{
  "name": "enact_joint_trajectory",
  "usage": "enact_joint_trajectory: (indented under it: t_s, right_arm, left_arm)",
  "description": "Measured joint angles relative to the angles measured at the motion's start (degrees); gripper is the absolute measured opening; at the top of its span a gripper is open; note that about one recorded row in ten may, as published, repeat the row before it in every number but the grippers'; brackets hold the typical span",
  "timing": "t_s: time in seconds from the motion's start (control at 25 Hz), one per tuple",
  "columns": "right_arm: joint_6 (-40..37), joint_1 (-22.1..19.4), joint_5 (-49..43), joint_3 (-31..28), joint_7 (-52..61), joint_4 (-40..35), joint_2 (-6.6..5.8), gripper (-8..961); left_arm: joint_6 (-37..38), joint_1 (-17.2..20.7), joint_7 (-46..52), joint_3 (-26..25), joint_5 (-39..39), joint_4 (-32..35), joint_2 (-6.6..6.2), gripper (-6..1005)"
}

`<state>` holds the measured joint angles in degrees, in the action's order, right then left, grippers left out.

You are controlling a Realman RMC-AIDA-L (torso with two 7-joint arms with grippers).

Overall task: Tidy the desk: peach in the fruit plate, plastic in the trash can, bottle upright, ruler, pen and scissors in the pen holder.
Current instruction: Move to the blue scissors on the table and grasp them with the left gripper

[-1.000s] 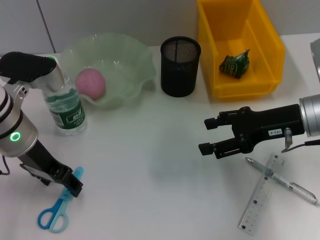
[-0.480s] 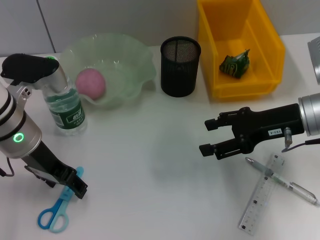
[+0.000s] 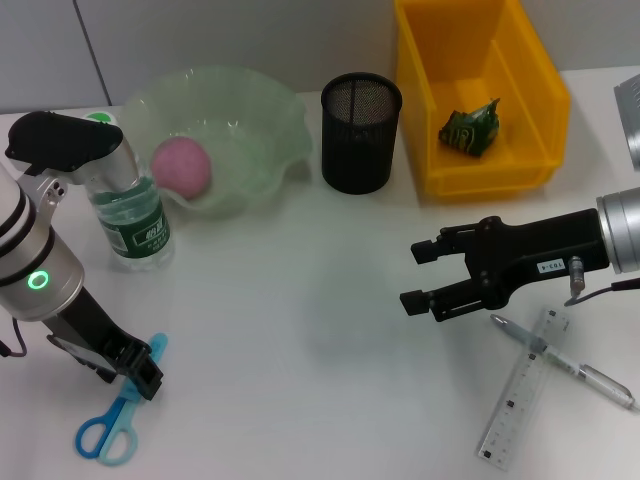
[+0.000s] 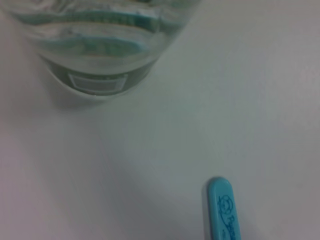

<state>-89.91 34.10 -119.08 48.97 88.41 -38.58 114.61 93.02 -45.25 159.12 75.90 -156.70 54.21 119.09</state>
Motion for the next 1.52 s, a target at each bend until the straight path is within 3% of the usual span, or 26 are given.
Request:
enact_joint_trajectory:
  t_s: [0.2, 1.52]
  right_arm:
    - [0.0, 0.0, -0.02, -0.02, 0.01, 0.0, 0.0, 832]
    - [0.0, 0.09, -0.11, 0.16, 0.86, 0.0, 0.0, 832]
  left_arm:
    - [-0.03, 0.04, 0.02, 0.25, 0.0, -0.18, 0.0, 551]
    - [-0.59, 0.4, -0.64, 1.49, -0.06, -0.35, -0.04, 481]
